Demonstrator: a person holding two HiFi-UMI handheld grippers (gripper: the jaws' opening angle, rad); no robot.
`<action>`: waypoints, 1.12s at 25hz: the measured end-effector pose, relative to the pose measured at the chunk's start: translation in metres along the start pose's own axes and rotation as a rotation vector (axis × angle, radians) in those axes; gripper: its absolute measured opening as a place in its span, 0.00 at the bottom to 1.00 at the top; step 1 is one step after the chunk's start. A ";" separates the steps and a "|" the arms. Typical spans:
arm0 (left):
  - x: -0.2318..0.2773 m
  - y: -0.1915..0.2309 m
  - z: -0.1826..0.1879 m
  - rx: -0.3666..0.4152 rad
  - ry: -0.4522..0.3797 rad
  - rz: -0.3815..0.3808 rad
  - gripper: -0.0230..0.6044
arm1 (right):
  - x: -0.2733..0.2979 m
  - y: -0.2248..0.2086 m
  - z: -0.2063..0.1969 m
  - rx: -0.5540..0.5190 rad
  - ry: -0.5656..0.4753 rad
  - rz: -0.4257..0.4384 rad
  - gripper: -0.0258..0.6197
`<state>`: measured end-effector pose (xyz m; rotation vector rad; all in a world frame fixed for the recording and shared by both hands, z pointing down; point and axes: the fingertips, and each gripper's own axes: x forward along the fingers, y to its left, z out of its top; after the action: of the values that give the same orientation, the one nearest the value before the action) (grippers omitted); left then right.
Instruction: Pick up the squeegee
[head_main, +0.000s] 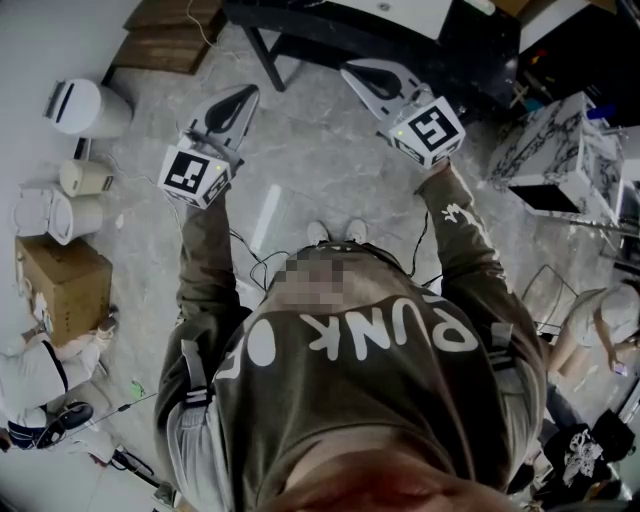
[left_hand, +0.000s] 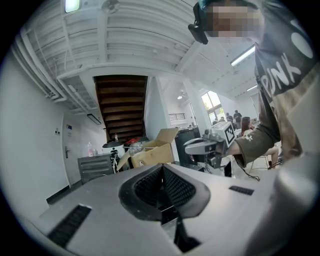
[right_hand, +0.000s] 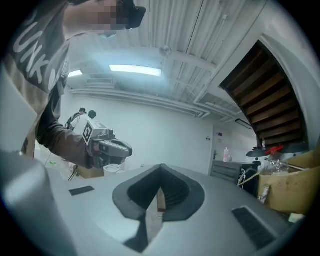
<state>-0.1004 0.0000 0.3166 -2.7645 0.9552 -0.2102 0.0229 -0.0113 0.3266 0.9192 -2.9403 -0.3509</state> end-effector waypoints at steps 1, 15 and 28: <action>0.001 0.000 -0.001 0.001 0.000 0.000 0.04 | 0.000 -0.001 -0.001 0.000 -0.001 -0.002 0.05; 0.004 0.005 -0.002 0.007 0.001 -0.003 0.04 | 0.002 -0.011 -0.009 0.019 0.009 -0.022 0.10; 0.005 0.004 -0.001 0.004 0.003 -0.007 0.04 | 0.005 -0.007 -0.010 0.023 0.011 0.003 0.30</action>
<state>-0.0991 -0.0065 0.3174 -2.7650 0.9452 -0.2166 0.0237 -0.0218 0.3341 0.9159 -2.9419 -0.3116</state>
